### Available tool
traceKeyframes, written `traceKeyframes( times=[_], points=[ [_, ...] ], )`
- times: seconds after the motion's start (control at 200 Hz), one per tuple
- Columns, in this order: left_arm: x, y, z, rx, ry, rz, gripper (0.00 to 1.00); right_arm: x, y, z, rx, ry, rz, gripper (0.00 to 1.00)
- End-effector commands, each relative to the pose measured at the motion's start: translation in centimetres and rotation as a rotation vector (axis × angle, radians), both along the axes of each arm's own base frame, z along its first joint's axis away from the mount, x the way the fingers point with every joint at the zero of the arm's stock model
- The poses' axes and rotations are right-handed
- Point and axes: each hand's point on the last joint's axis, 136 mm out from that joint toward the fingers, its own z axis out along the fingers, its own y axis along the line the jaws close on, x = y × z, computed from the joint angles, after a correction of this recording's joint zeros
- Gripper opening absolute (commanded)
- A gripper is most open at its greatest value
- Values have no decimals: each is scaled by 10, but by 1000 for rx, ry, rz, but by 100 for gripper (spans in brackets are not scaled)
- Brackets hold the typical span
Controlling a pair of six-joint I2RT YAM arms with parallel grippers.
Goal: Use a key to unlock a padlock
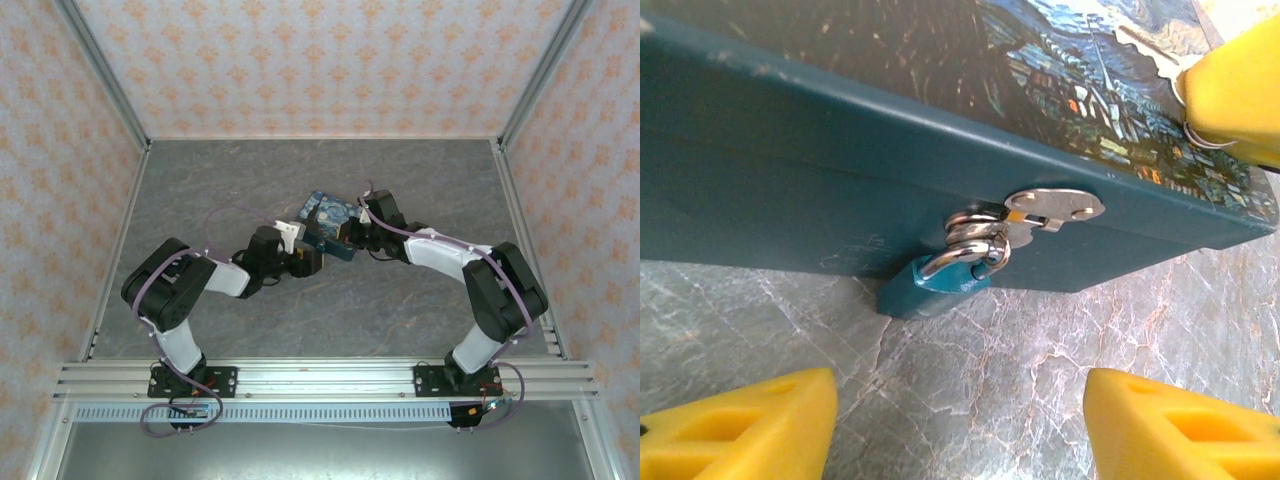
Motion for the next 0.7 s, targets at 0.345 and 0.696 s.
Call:
traceKeyframes(
  times=[0.345, 0.696],
  points=[
    [18, -14, 4, 48, -88, -15, 64, -15, -13, -37, -92, 75, -1, 0],
    [21, -26, -7, 52, -65, -20, 59, -15, -12, -36, -77, 75, -6, 0]
  ],
)
